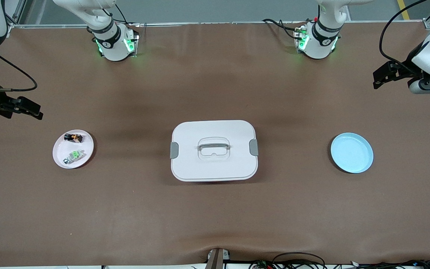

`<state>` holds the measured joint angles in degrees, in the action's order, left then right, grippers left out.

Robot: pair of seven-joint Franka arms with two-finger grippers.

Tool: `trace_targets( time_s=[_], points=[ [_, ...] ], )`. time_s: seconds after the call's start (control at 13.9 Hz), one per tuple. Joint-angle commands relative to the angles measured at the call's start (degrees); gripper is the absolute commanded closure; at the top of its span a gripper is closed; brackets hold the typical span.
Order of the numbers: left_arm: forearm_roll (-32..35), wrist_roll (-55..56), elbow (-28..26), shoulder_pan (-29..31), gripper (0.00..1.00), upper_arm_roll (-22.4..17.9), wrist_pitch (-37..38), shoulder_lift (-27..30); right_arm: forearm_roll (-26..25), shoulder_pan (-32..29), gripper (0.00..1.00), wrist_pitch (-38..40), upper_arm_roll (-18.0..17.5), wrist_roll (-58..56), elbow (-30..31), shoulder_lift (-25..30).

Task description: Transfer orange switch to right arm and place

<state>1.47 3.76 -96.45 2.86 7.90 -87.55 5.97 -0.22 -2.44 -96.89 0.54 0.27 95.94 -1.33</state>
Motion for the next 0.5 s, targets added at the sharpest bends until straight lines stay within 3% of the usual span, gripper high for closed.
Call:
trace_targets(
  time_s=[0.0,0.14,0.43],
  points=[
    [-0.15,0.19,0.12,0.04,0.00,0.27,0.71,0.71,0.58,2.43,0.00,-0.06,2.26,0.78,1.71,2.03],
    [-0.15,-0.51,0.21,0.12,0.00,0.27,0.71,0.45,0.58,4.72,0.00,-0.05,4.81,0.78,1.71,2.03],
    [-0.15,-0.51,0.64,0.12,0.00,0.18,0.71,-0.25,0.58,4.55,0.00,0.03,4.73,0.78,1.62,2.30]
  ],
)
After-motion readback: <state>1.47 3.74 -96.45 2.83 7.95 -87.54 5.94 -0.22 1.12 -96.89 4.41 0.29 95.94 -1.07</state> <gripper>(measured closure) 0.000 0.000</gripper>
